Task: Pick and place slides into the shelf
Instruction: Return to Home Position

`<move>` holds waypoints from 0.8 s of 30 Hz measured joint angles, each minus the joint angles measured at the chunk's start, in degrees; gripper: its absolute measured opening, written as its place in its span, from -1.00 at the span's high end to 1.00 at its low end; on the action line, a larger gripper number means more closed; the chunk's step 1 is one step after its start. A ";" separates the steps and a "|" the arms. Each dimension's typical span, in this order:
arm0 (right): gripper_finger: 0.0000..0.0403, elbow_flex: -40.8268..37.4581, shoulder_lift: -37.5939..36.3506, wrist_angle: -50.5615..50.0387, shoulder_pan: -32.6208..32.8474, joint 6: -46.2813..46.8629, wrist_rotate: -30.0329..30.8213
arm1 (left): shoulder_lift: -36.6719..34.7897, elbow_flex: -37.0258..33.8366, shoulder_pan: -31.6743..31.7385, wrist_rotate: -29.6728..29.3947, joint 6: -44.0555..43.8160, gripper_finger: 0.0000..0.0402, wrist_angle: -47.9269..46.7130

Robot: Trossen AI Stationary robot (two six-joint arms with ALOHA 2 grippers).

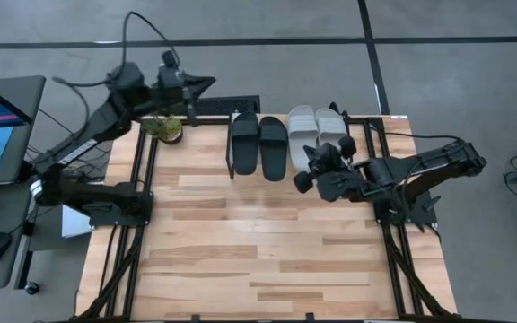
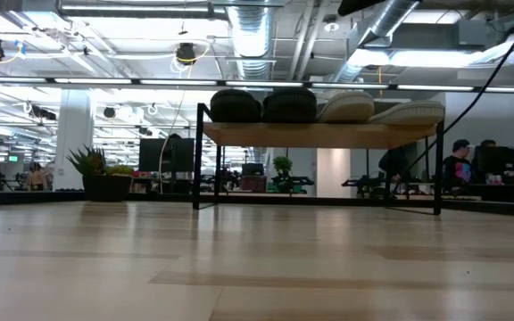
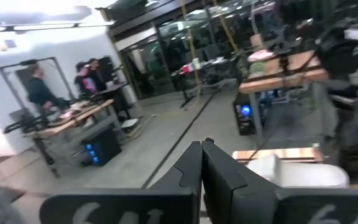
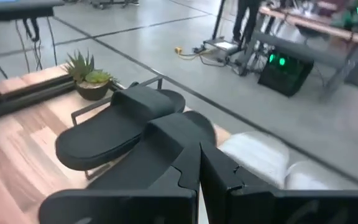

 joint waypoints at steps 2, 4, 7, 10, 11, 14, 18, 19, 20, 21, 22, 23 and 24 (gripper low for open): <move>1.00 0.00 -1.30 0.63 -0.04 -4.92 -0.94 | -1.54 -0.02 0.81 2.54 -0.29 1.00 -1.67; 1.00 0.00 -3.29 1.74 -0.09 -10.63 -3.73 | -2.52 -0.04 1.10 4.07 -0.29 1.00 -3.92; 1.00 -1.18 -7.19 8.12 -0.99 -21.19 -10.43 | -3.30 -0.06 1.30 6.62 -0.96 1.00 -8.15; 1.00 -6.79 -14.03 21.99 -3.17 -32.89 -23.18 | -3.93 -0.11 1.34 10.32 -1.85 1.00 -11.62; 1.00 -9.27 -16.77 27.28 -4.39 -35.30 -28.26 | -4.30 -0.13 1.34 11.22 -1.88 1.00 -12.42; 1.00 -16.64 -24.72 36.85 -8.27 -37.09 -40.42 | -6.26 -0.54 1.32 12.49 -2.07 1.00 -14.19; 1.00 -24.88 -32.07 40.36 -11.20 -35.24 -48.75 | -11.67 -5.55 1.32 14.46 -5.21 1.00 -12.58; 1.00 -26.84 -33.49 41.42 -11.58 -34.77 -50.79 | -13.44 -7.42 1.31 14.57 -6.08 1.00 -11.80; 1.00 -28.72 -34.67 42.83 -11.82 -34.41 -52.85 | -15.35 -9.54 1.26 14.73 -7.04 1.00 -10.76; 1.00 -30.44 -35.75 44.53 -11.95 -34.28 -54.88 | -17.33 -11.83 0.99 14.80 -8.16 1.00 -9.42; 1.00 -32.06 -36.81 45.70 -11.96 -34.31 -56.62 | -19.31 -14.23 0.57 14.81 -9.33 1.00 -7.51; 1.00 -33.64 -37.80 46.72 -11.96 -34.54 -57.92 | -21.26 -16.85 0.11 14.80 -10.33 1.00 -5.77; 1.00 -35.00 -38.66 47.33 -11.93 -34.56 -58.61 | -23.20 -19.65 -0.43 14.84 -11.13 1.00 -4.40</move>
